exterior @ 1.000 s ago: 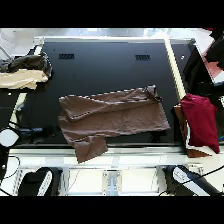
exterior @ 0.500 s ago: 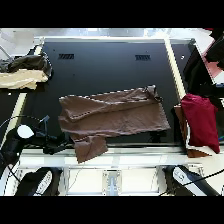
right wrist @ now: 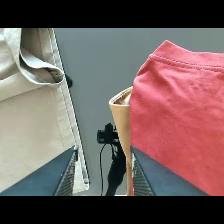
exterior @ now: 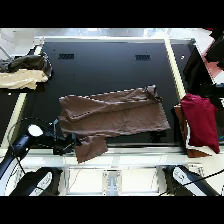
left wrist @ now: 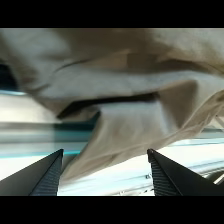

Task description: Fold the shirts.

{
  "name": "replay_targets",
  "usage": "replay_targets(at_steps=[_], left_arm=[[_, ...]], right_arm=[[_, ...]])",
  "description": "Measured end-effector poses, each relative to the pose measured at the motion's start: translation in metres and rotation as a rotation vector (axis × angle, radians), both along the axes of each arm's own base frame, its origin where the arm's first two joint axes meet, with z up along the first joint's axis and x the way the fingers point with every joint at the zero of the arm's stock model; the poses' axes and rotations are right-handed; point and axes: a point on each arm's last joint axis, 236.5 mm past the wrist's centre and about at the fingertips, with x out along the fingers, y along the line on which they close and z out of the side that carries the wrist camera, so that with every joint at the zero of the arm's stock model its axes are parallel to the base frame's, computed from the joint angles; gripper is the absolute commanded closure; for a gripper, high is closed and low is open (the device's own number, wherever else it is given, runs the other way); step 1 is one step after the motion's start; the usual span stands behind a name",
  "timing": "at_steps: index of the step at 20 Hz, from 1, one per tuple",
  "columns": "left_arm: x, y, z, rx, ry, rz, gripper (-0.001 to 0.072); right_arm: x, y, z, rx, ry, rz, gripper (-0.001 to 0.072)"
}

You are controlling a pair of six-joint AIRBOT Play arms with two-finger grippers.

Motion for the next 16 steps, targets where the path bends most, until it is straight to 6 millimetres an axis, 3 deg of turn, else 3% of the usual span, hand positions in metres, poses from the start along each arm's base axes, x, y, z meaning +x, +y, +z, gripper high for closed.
replay_targets(at_steps=[3,4,5,9,11,13,16], left_arm=[[0.003,-0.012,-0.007,-0.001,-0.023,-0.03,0.0407],[0.006,-0.015,-0.008,0.0,-0.036,-0.033,0.0601],[0.008,-0.017,-0.01,0.002,-0.049,-0.034,0.0698],[0.013,-0.022,-0.012,0.004,-0.072,-0.038,0.0697],[0.014,-0.023,-0.012,0.003,-0.078,-0.038,0.0697],[0.014,-0.025,-0.01,-0.006,-0.081,-0.041,0.0697],[0.014,-0.029,-0.004,-0.024,-0.098,-0.046,0.0697]], right_arm=[[0.001,0.002,0.0,0.008,-0.003,0.002,0.0322],[0.001,0.003,0.001,0.012,-0.004,0.003,0.0322],[0.001,0.003,0.002,0.011,-0.008,0.005,0.0322],[0.004,-0.004,0.024,-0.029,-0.101,-0.013,0.0322],[-0.004,-0.021,0.019,-0.001,-0.114,-0.102,0.0323],[-0.016,-0.031,-0.008,0.109,-0.103,-0.212,0.0333],[-0.04,-0.015,-0.082,0.408,-0.028,-0.372,0.0323]])
